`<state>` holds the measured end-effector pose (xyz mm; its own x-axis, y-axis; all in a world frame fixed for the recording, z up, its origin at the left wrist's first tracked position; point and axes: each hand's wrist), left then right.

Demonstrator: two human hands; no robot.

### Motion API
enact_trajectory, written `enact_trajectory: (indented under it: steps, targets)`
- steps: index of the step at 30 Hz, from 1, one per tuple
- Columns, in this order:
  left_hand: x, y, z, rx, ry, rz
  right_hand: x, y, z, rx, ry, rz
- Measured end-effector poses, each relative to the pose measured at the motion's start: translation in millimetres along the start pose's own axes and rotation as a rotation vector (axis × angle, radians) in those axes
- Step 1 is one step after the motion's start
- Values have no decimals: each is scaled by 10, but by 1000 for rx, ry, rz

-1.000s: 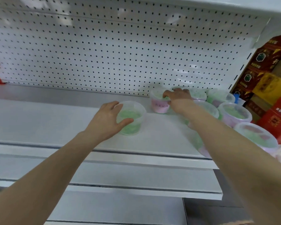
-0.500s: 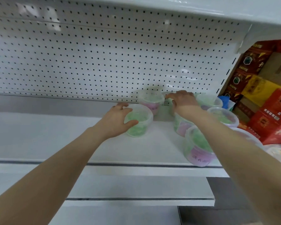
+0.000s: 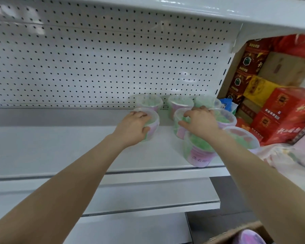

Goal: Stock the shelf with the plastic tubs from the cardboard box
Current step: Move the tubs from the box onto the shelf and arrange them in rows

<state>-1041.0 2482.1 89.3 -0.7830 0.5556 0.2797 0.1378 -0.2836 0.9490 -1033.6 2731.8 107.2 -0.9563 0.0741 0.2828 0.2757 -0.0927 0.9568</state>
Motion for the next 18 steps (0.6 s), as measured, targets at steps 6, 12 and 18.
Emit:
enact_trajectory:
  steps: [6, 12, 18]
  targets:
    - [55, 57, 62, -186, -65, -1, 13, -20, -8, 44, 9, -12]
    - [84, -78, 98, -81, -94, 106, 4, -23, 20, 49, 30, -5]
    - [49, -56, 55, -62, -81, 88, -4, -25, 30, 26, 54, 9]
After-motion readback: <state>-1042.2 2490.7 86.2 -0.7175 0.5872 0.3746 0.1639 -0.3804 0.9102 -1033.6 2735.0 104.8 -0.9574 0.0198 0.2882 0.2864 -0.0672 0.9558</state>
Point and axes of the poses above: each hand's wrist, its own x-axis towards the middle knuckle, its own y-axis out of the back of the hand, z = x × y, and after that the axes turned 4 degrees about -y, right-handed
